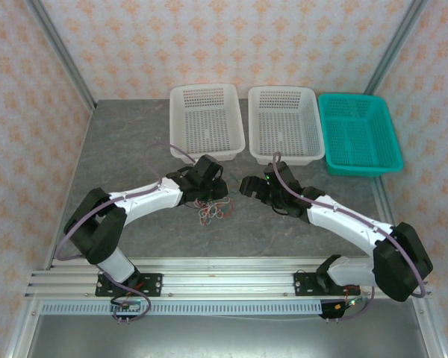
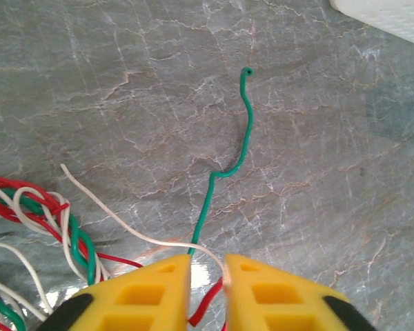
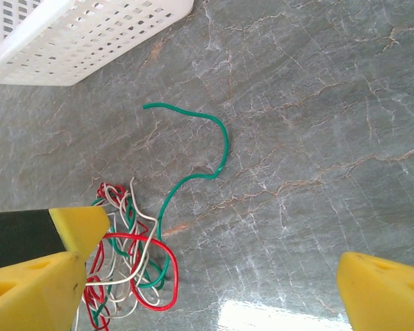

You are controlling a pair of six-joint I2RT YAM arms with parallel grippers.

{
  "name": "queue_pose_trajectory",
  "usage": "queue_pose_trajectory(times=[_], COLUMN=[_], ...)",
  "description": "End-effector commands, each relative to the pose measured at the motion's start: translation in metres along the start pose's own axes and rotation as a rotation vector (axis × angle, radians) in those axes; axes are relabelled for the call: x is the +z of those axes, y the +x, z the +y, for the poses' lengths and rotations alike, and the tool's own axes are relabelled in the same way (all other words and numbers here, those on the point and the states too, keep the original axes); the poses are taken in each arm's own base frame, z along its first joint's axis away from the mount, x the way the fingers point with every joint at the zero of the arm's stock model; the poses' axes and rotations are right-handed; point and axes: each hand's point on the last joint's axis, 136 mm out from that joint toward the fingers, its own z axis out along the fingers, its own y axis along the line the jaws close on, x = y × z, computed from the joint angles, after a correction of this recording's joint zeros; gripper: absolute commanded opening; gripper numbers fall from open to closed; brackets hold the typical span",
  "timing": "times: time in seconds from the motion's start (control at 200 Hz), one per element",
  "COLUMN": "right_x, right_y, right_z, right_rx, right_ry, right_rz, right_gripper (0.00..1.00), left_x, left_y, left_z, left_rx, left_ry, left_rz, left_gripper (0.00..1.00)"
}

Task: Untangle the cables

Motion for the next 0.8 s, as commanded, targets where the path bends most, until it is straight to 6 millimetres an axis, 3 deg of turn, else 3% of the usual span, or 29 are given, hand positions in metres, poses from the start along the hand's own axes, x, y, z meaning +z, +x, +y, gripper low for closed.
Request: queue_pose_trajectory(times=[0.0,0.25,0.485,0.53,0.611,0.791], right_x=[-0.006,-0.005,-0.004,-0.003,-0.002,-0.008], right_y=[-0.008,-0.008,-0.007,-0.006,-0.003,0.003], right_z=[0.0,-0.001,-0.005,-0.004,0.005,0.048], right_rx=[0.009,0.005,0.005,-0.005,-0.041,-0.132], right_ry=[0.01,0.017,0.023,0.018,-0.039,-0.268], right_rz=[-0.032,-0.031,-0.035,-0.034,-0.023,-0.019], right_gripper=[0.94,0.94,0.94,0.95,0.95,0.93], left_x=[0.01,0.017,0.01,0.007,-0.003,-0.038], left_y=[0.004,0.011,0.006,0.005,0.002,-0.013], left_z=[0.003,0.005,0.005,0.003,-0.008,-0.041], left_rx=[-0.027,-0.055,-0.05,-0.049,-0.052,-0.054], left_ry=[0.008,0.018,0.013,0.018,0.061,0.18], left_rz=[0.022,0.051,0.027,0.023,0.016,-0.022], left_gripper=[0.27,0.24,0.0,0.0,0.0,0.0])
